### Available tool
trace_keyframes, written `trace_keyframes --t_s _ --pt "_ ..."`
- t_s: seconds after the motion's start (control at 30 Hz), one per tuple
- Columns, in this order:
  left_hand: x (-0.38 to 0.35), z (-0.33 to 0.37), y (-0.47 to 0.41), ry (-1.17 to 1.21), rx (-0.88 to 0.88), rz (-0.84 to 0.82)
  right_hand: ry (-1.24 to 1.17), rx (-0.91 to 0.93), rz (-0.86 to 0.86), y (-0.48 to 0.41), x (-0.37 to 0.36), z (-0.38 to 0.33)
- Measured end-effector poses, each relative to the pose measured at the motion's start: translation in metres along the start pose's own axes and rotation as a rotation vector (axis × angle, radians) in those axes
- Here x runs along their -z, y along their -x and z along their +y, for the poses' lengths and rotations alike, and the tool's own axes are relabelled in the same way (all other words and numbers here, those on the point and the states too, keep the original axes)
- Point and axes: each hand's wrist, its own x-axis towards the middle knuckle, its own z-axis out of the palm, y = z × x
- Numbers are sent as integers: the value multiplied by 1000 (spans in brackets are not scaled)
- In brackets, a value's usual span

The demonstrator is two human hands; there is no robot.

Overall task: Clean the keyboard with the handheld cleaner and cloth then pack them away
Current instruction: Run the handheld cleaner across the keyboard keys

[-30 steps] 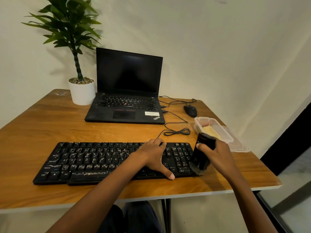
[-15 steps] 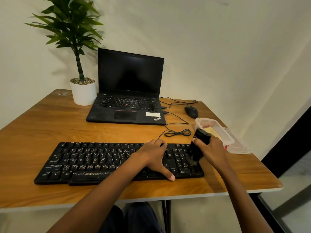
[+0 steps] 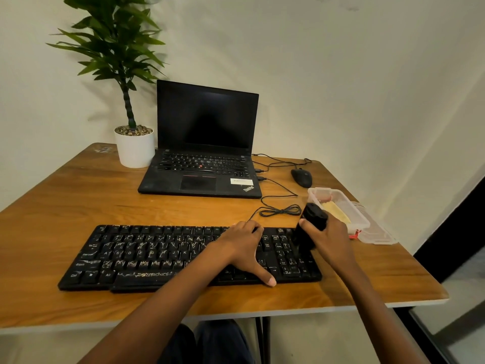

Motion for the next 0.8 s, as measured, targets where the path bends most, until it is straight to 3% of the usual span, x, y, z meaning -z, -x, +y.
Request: trace_keyframes --t_s 0.17,0.33,0.53,0.7,0.8 --pt "-1 -1 -1 2 0 -4 43 -91 -234 9 28 -9" --pt "0 -2 0 -1 -8 11 -69 -18 38 -15 13 -17" --pt "-1 -2 -1 13 3 8 59 26 -93 -25 -17 -16" --pt "-1 -2 -2 4 0 6 120 28 -10 -35 -16 -11" --pt "-1 -2 -2 1 -1 5 125 25 -121 -37 -15 -12"
